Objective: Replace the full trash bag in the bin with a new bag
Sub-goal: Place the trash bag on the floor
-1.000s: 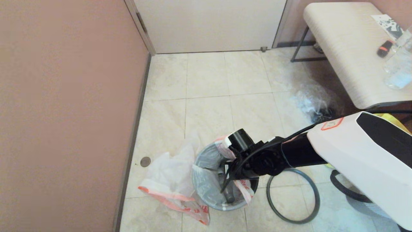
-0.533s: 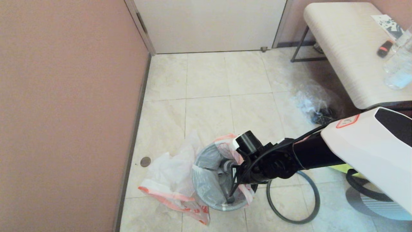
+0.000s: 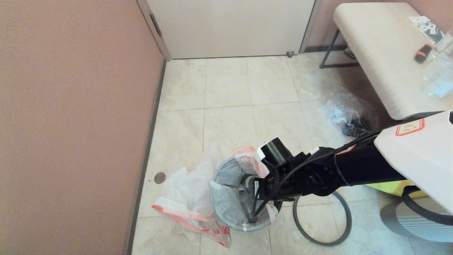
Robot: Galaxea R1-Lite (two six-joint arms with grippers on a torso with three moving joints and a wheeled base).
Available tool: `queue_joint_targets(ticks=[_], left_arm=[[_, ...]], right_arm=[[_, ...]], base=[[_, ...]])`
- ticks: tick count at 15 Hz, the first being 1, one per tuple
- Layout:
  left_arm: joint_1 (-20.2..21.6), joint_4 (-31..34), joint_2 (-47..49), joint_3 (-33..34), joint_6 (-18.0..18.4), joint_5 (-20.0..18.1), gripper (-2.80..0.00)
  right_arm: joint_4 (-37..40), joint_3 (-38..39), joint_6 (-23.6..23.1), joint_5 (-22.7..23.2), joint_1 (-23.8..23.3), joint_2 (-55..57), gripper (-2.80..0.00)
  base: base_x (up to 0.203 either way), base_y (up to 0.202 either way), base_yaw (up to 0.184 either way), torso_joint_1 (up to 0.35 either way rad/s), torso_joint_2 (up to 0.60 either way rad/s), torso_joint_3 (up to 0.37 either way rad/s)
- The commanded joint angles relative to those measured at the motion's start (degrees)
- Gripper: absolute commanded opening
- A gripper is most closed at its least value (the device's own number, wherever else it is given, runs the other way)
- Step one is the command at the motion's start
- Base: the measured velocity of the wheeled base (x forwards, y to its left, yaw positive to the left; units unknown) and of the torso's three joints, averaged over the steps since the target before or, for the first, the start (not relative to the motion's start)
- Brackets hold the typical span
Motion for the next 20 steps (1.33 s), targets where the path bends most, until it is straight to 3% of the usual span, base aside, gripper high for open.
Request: queue_joint_targets(ticks=[1,9,13,20], left_arm=[[0.0,0.02,0.05,-0.01,0.01,0.0,-2.8],[0.0,0.07,0.01,-0.01,0.01,0.0,-2.8],[0.0,0.1,0.07,-0.01,0.01,0.0,-2.8],[0.0,0.02,0.06,-0.01,0.01,0.0,-2.8]], right_arm=[[-0.04,-0.17,0.21,0.0,0.72,0.32,-2.8],[-7.35,-0.05,-0.23,3.94,-0.07,1.61,-2.8],[-11.15,-1.23,-3.0,4.26,-0.99,6.96,-2.8],[-11.52,-5.17,-5.07,4.21,-0.68,10.92,-2.8]], base=[[0.0,0.0,0.0,0.0,0.0,0.0],[0.0,0.0,0.0,0.0,0.0,0.0],[0.0,0.0,0.0,0.0,0.0,0.0],[0.0,0.0,0.0,0.0,0.0,0.0]])
